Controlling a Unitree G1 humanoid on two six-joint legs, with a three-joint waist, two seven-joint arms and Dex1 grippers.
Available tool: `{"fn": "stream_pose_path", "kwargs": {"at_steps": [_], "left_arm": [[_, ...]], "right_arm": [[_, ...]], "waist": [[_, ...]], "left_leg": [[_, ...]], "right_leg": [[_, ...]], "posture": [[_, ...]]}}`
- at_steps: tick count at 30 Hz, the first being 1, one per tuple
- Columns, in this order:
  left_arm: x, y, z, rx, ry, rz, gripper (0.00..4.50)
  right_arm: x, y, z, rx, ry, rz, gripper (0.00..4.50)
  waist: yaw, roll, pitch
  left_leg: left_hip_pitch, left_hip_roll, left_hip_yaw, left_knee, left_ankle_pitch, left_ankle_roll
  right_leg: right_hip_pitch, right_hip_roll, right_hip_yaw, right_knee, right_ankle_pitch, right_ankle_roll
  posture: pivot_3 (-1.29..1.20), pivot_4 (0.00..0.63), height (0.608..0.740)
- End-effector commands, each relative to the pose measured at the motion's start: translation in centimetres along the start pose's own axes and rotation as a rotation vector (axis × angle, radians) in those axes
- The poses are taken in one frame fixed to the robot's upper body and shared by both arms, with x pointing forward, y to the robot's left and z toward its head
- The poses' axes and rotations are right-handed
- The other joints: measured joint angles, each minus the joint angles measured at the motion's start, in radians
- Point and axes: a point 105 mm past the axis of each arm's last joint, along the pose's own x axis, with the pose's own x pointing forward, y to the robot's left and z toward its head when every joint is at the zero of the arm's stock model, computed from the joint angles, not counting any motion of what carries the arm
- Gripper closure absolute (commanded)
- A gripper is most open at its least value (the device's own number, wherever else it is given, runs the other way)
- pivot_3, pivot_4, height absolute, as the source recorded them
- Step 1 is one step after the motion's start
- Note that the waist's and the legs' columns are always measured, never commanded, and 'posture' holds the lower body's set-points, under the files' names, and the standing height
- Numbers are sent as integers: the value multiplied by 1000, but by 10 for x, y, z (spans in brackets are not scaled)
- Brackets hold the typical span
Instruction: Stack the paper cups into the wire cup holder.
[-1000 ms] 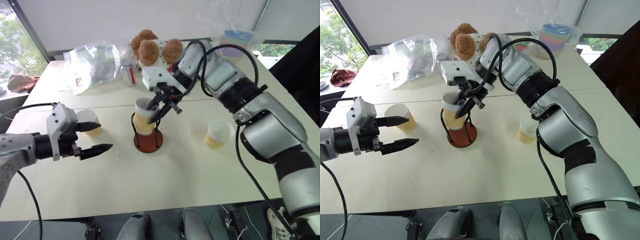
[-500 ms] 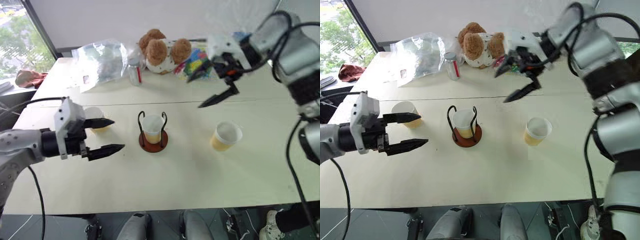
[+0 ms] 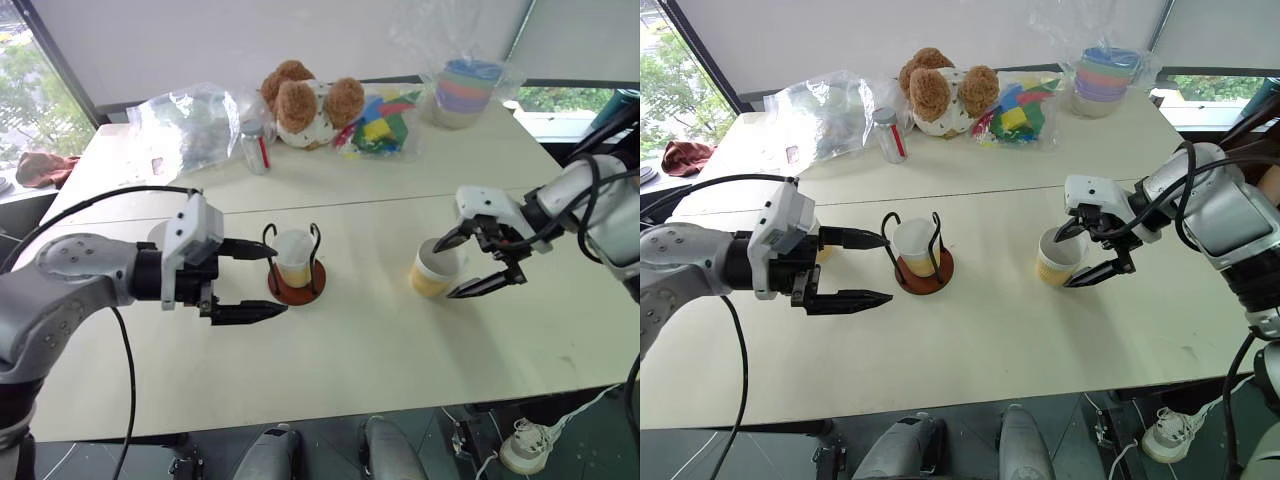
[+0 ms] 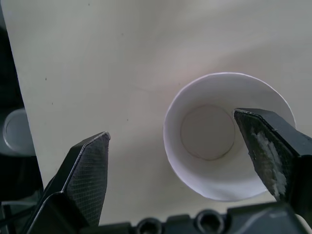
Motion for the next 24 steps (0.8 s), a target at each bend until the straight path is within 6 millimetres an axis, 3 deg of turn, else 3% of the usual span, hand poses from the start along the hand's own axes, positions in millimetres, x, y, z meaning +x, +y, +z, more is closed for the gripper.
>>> {"fn": "stream_pose_path", "kwargs": {"at_steps": [1, 4, 6, 8, 13, 14, 18, 22, 24], "left_arm": [[-2, 4, 5, 43, -1, 9, 0], [0, 5, 4, 41, 1, 15, 0], [1, 5, 3, 42, 2, 23, 0], [2, 5, 3, 44, 1, 30, 0], [-2, 5, 3, 46, 14, 48, 0], [-3, 5, 3, 44, 17, 50, 0], [-4, 3, -6, 23, 42, 66, 0], [-24, 18, -11, 11, 68, 173, 0], [-48, 27, -18, -5, 121, 257, 0]], "right_arm": [[-9, 1, 10, -22, -16, -52, 85], [-5, 4, 10, -19, -18, -52, 85], [4, 7, 6, -20, -2, -41, 608], [10, 8, 4, -16, 2, -37, 1480], [10, 8, 6, -26, -7, -22, 4156], [9, 8, 6, -32, -2, -20, 4406], [6, 1, 12, -72, 3, -36, 4406], [-10, -20, 30, -157, -4, -100, 4406], [-37, -47, 66, -291, -39, -189, 4406]], "waist": [[1, 0, 0], [1, 0, 0], [2, 0, 0], [2, -1, 0], [1, -1, 0], [1, -1, 0], [-2, -1, 0], [-4, -1, 0], [-8, 0, 0]], "left_leg": [[0, 0, 0, 0, 0, 0], [0, 0, 0, -1, 1, -1], [0, 0, 1, 0, 1, -1], [0, 0, 1, 0, 1, -1], [0, 0, 1, 0, 1, -1], [0, 1, 1, 0, 1, -1], [0, 1, 1, 0, 1, -1], [0, 2, 2, 0, 1, -1], [1, 2, 3, 0, 1, -1]], "right_leg": [[0, 0, 0, 0, 0, 0], [0, 0, 1, -1, 0, 0], [0, 0, 1, -1, 0, 0], [0, 0, 1, -1, 0, 0], [0, 0, 2, -1, 0, 0], [0, 0, 1, -1, 0, 0], [0, 0, 2, -1, 0, 0], [0, 1, 2, 0, 0, 0], [0, 1, 2, 0, 0, 0]], "posture": [[0, 150, 740], [0, 150, 740], [0, 150, 740], [0, 150, 740], [0, 150, 740], [0, 150, 740], [0, 150, 740], [0, 150, 740], [0, 150, 740]]}}
